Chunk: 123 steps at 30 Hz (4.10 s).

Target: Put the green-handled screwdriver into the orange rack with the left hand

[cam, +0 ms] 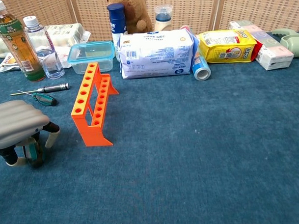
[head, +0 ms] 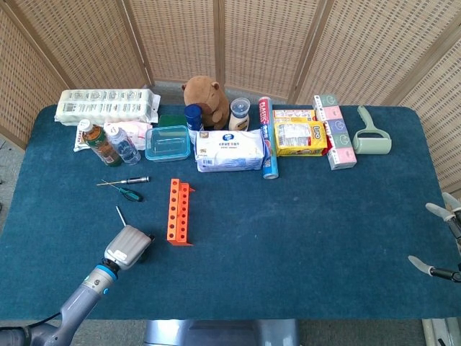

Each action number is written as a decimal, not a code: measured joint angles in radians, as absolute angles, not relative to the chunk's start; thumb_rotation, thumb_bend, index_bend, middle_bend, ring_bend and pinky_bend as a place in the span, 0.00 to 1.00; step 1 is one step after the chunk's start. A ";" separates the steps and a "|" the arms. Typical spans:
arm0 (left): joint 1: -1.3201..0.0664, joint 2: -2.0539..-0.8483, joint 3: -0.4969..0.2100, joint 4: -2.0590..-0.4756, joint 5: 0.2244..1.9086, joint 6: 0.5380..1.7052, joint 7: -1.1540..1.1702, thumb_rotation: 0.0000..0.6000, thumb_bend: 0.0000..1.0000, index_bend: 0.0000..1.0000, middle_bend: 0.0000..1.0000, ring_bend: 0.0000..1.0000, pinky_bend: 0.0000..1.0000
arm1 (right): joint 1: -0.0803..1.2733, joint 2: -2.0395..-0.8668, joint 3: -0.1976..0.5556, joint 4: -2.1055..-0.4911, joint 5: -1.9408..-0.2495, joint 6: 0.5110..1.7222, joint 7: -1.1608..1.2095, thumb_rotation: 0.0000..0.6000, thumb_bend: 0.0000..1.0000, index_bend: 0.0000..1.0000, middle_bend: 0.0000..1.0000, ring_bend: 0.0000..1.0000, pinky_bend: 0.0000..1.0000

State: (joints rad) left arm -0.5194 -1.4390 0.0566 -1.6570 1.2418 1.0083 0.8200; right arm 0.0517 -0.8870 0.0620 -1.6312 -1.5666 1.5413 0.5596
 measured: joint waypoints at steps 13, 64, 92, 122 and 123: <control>-0.525 -1.447 0.063 -1.667 1.222 1.026 0.838 1.00 0.33 0.65 0.95 0.83 0.86 | 0.052 -0.885 0.062 -1.629 -1.568 1.542 0.571 1.00 0.06 0.16 0.03 0.00 0.00; -0.414 -1.006 0.052 -2.078 1.499 1.284 0.511 1.00 0.33 0.66 0.95 0.83 0.86 | 0.057 -0.887 0.045 -1.647 -1.588 1.532 0.536 1.00 0.06 0.16 0.03 0.00 0.00; -0.553 -0.432 0.016 -2.250 1.643 0.971 -0.602 1.00 0.33 0.66 0.95 0.83 0.86 | 0.064 -0.898 0.043 -1.656 -1.588 1.522 0.495 1.00 0.06 0.16 0.03 0.01 0.00; -0.674 -0.493 -0.140 -2.277 1.353 0.718 -0.461 1.00 0.33 0.66 0.95 0.83 0.86 | 0.066 -0.893 0.042 -1.649 -1.587 1.523 0.518 1.00 0.06 0.16 0.03 0.01 0.00; -0.674 -0.495 -0.142 -2.277 1.345 0.717 -0.450 1.00 0.33 0.66 0.95 0.83 0.86 | 0.065 -0.892 0.042 -1.650 -1.586 1.523 0.520 1.00 0.06 0.16 0.03 0.01 0.00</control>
